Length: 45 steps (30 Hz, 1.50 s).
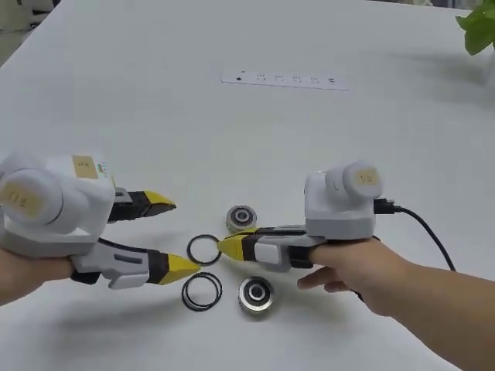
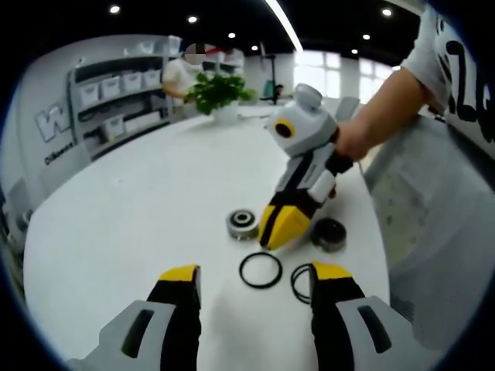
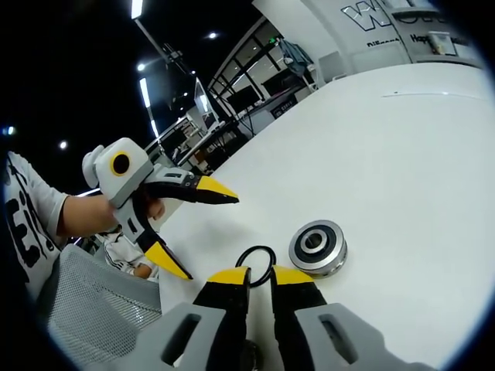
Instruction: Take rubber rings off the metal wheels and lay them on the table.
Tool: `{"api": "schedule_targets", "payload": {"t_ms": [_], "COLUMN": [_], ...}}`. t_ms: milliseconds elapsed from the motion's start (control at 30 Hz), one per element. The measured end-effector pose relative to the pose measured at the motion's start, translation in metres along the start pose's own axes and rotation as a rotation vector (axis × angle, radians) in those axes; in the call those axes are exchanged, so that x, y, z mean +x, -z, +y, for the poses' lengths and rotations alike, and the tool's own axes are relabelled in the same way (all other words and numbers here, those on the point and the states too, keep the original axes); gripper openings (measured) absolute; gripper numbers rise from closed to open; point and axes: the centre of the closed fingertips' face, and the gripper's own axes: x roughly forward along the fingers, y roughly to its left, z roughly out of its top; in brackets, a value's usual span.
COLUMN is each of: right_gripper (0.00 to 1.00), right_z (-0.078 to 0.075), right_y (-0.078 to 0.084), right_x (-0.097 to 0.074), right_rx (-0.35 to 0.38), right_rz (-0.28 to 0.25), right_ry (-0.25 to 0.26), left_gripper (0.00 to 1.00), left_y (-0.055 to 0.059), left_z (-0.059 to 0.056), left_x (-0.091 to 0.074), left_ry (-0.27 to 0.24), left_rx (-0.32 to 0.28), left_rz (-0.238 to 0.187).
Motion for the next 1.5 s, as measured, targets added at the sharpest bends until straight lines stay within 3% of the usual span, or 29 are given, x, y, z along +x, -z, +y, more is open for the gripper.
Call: {"api": "schedule_targets", "payload": {"t_ms": [867,1333,1500], "right_gripper": [0.16,0.25,0.29], "right_z": [0.006,0.007,0.009], "right_y": [-0.025,-0.044,-0.043], "right_x": [-0.026,-0.051,-0.061], "right_rx": [-0.064,-0.129,-0.169], "right_rz": [-0.061,-0.106,-0.102], "right_ry": [0.005,0.019,0.029], "left_gripper": [0.58,0.58,0.59], "left_y": [-0.014,-0.029,-0.031], "left_z": [-0.003,-0.004,-0.006], "left_x": [-0.005,-0.01,-0.015], "left_ry": [0.005,0.01,0.013], "left_rx": [0.018,0.033,0.042], "left_rz": [-0.017,-0.035,-0.036]}}
